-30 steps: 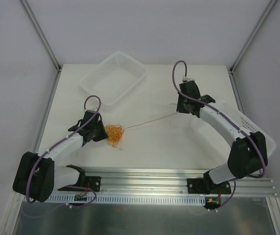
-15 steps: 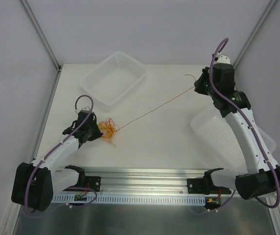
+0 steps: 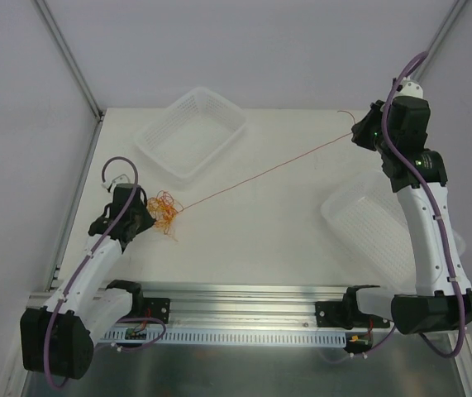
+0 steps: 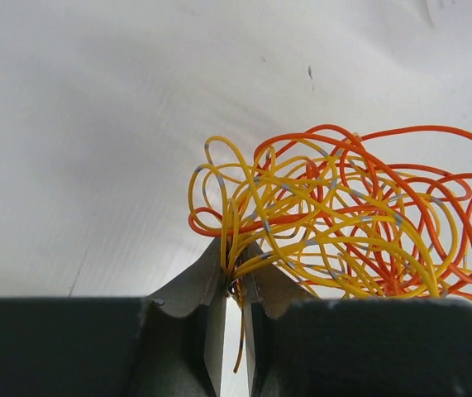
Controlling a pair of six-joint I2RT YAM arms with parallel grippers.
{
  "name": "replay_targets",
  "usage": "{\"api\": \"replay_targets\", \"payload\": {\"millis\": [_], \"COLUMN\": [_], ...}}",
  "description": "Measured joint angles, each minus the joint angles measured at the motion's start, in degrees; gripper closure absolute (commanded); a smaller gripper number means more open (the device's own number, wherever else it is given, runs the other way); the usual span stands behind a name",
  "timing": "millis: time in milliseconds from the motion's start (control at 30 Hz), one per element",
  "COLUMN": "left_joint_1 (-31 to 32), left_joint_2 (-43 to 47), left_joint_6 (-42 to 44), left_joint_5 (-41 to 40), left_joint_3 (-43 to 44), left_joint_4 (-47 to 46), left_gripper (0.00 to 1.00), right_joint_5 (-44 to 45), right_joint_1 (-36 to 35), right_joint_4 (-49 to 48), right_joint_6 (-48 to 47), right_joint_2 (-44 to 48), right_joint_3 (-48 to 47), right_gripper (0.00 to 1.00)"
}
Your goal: Untangle the cables
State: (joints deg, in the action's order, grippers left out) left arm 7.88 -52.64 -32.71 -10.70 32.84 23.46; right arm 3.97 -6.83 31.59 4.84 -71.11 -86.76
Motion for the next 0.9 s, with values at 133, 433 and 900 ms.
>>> {"api": "replay_targets", "payload": {"millis": [133,433,900], "left_joint_1": [-1.64,-6.49,-6.43], "left_joint_2": [0.24,-0.52,-6.03], "left_joint_6": [2.32,3.87,4.15], "left_joint_5": [-2.49,-2.75,23.39], "left_joint_3": [2.03,2.71,1.07], "left_joint_4": [0.76,3.43,-1.88], "left_gripper": [0.88,0.9,1.0], "right_joint_5": [-0.92,-5.4,-13.18], "right_joint_1": [1.55,5.7,-6.36], "right_joint_4": [0.13,0.17,0.85], "right_joint_6": [0.02,0.61,0.46], "right_joint_2": [-0.24,-1.88,-15.87], "right_joint_3": [-1.7,-3.65,4.85], "right_gripper": [0.99,0.99,0.45]}}
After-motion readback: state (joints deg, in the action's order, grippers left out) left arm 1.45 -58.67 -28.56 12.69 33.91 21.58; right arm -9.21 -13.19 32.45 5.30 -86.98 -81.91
